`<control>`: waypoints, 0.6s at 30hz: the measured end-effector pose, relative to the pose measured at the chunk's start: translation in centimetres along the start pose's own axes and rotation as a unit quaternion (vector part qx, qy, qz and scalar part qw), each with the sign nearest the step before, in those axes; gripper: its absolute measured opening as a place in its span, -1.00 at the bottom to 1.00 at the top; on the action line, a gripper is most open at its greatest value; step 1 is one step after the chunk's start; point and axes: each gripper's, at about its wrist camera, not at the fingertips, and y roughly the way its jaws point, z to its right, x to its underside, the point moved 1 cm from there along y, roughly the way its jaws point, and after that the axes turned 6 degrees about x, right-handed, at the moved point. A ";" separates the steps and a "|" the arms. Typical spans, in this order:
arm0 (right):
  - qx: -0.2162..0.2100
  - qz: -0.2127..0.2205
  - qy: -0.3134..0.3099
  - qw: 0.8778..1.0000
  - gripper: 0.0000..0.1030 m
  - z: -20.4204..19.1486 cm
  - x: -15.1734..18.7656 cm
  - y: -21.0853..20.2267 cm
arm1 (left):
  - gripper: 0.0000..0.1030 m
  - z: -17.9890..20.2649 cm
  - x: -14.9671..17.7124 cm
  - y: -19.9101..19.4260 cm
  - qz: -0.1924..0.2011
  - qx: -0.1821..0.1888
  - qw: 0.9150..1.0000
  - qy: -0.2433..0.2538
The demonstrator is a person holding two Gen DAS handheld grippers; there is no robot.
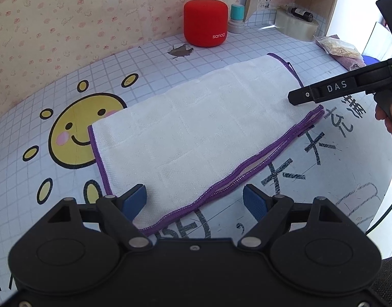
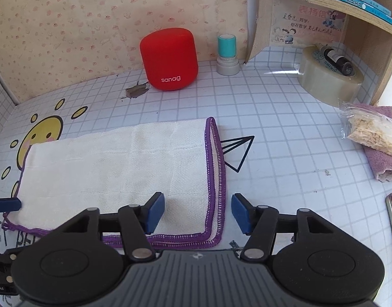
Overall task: Fold towel
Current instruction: 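Close the right gripper on the purple-stitched corner of the folded strip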
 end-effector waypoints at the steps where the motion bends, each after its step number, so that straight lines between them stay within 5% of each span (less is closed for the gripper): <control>1: 0.003 -0.001 -0.006 1.000 -0.05 0.0 0.0 0.0 | 0.62 0.1 0.0 0.1 -0.001 0.000 1.000 0.002; 11: 0.022 -0.001 -0.025 0.999 -0.16 -1.3 0.1 0.0 | 0.63 -0.1 0.2 0.4 -0.003 0.005 1.000 0.004; 16: 0.016 0.000 -0.026 1.000 -0.82 -1.8 0.1 -0.1 | 0.65 0.1 0.2 0.5 -0.005 0.006 1.000 0.008; 18: 0.017 0.003 -0.023 1.000 -0.85 -2.0 0.1 0.0 | 0.65 0.2 0.3 0.5 -0.006 0.007 1.000 0.012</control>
